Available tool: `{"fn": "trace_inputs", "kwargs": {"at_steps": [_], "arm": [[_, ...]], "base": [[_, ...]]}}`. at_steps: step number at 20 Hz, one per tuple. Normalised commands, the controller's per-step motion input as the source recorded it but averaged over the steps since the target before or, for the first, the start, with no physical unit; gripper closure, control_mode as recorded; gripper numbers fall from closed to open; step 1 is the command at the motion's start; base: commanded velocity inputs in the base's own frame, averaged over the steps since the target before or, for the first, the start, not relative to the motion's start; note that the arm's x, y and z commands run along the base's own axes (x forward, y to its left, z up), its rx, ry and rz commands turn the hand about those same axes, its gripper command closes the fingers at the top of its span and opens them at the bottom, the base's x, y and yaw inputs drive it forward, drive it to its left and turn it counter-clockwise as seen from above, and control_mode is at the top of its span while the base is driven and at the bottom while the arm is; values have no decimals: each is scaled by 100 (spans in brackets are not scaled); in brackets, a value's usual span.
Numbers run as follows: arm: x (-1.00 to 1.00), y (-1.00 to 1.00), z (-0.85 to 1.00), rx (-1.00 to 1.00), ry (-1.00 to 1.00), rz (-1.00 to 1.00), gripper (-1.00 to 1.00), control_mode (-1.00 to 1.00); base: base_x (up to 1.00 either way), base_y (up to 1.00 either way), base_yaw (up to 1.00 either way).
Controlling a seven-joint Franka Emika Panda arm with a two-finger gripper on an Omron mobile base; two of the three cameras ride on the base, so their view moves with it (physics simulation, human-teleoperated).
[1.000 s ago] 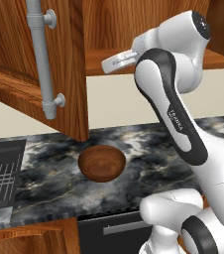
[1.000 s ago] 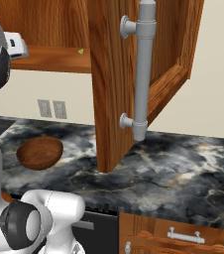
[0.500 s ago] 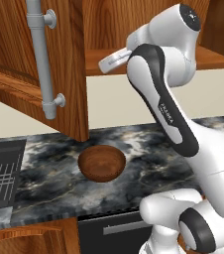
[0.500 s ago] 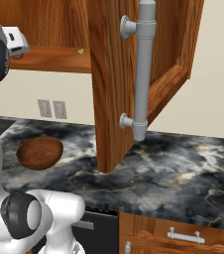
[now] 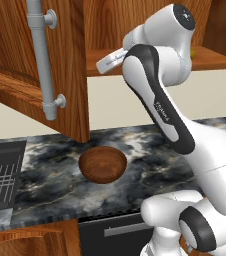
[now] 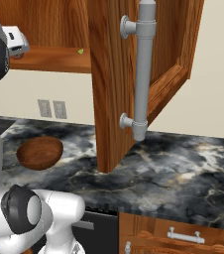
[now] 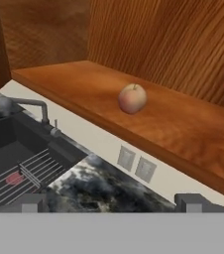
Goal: Open the cabinet. Pick the peach and orange from the cabinet and place them into the bowl. Then close the cabinet.
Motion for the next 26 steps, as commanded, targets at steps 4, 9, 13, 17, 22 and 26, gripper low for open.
{"fn": "trace_inputs", "kwargs": {"at_steps": [4,9,13,17,22,26], "arm": [[8,4,0,0,0,0,-100,-100],[16,16,0,0,0,-2,-100,-100],[12,11,0,0,0,-4,-100,-100],[11,10,0,0,0,-6,-100,-100],[17,7,0,0,0,-6,-100,-100],[24,4,0,0,0,-5,-100,-100]], "base": [[0,0,0],[0,0,0],[0,0,0],[0,0,0],[0,0,0],[0,0,0]]}}
